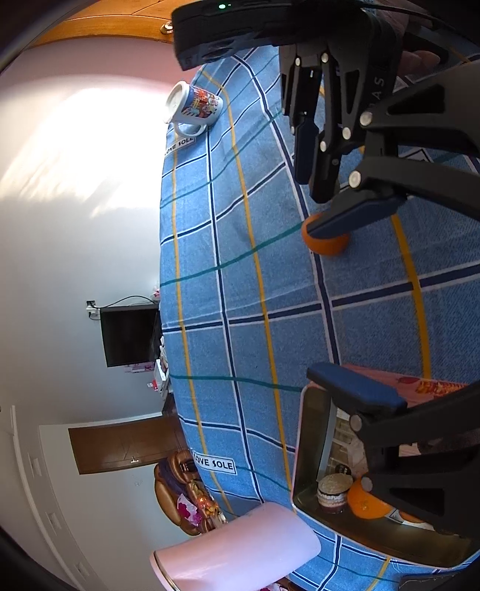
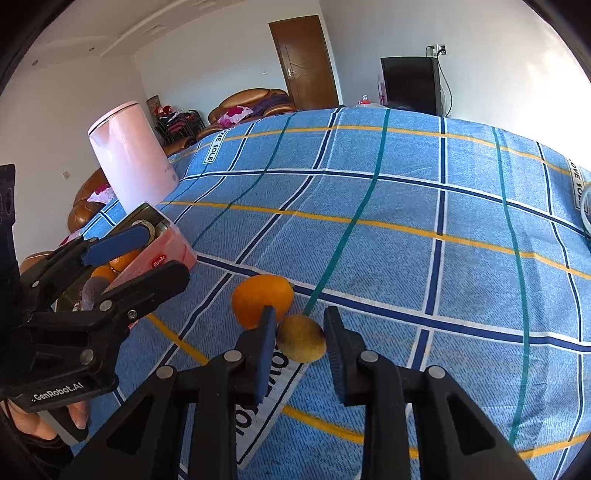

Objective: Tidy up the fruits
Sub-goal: 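Grasp a small orange with the left tool while the right tool grasps a small yellow-brown fruit, then lift the small orange and yellow-brown fruit and carry them toward the tin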

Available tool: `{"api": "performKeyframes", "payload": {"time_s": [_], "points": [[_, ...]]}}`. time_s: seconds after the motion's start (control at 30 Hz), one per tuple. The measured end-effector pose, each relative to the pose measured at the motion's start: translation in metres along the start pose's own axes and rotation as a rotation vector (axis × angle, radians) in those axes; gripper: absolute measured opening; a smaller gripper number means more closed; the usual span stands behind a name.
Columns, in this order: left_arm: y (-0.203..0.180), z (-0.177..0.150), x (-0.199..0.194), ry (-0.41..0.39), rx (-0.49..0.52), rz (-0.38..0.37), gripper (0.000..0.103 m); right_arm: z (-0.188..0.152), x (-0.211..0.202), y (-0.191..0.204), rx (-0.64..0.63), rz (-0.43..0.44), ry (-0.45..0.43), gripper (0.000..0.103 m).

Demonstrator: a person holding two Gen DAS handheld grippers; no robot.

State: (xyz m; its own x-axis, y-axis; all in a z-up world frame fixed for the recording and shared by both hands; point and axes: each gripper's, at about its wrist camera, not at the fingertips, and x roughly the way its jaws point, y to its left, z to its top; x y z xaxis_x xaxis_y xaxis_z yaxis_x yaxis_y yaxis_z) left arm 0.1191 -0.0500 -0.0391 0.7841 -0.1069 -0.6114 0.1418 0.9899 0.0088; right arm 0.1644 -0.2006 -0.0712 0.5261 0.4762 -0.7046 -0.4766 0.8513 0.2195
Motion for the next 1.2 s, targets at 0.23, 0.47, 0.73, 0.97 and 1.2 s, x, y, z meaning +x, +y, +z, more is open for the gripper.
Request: {"api": "performKeyframes", "payload": {"time_s": [0.23,0.47,0.73,0.97,1.2], "points": [[-0.018,0.004,0.024,0.068,0.007,-0.069,0.071,-0.005,-0.027,-0.019,0.061,-0.120,-0.111,0.028],[-0.034,0.005,0.053,0.167,0.002,-0.151,0.052,-0.006,-0.036,-0.027,0.094,-0.133,-0.152,0.028],[-0.038,0.004,0.057,0.188,-0.008,-0.189,0.034,-0.007,-0.037,-0.024,0.080,-0.133,-0.158,0.028],[-0.030,0.004,0.040,0.111,-0.029,-0.158,0.034,-0.010,-0.048,-0.018,0.055,-0.112,-0.214,0.028],[-0.029,0.003,0.023,0.028,-0.014,-0.120,0.034,-0.012,-0.055,-0.010,0.014,-0.111,-0.259,0.028]]}}
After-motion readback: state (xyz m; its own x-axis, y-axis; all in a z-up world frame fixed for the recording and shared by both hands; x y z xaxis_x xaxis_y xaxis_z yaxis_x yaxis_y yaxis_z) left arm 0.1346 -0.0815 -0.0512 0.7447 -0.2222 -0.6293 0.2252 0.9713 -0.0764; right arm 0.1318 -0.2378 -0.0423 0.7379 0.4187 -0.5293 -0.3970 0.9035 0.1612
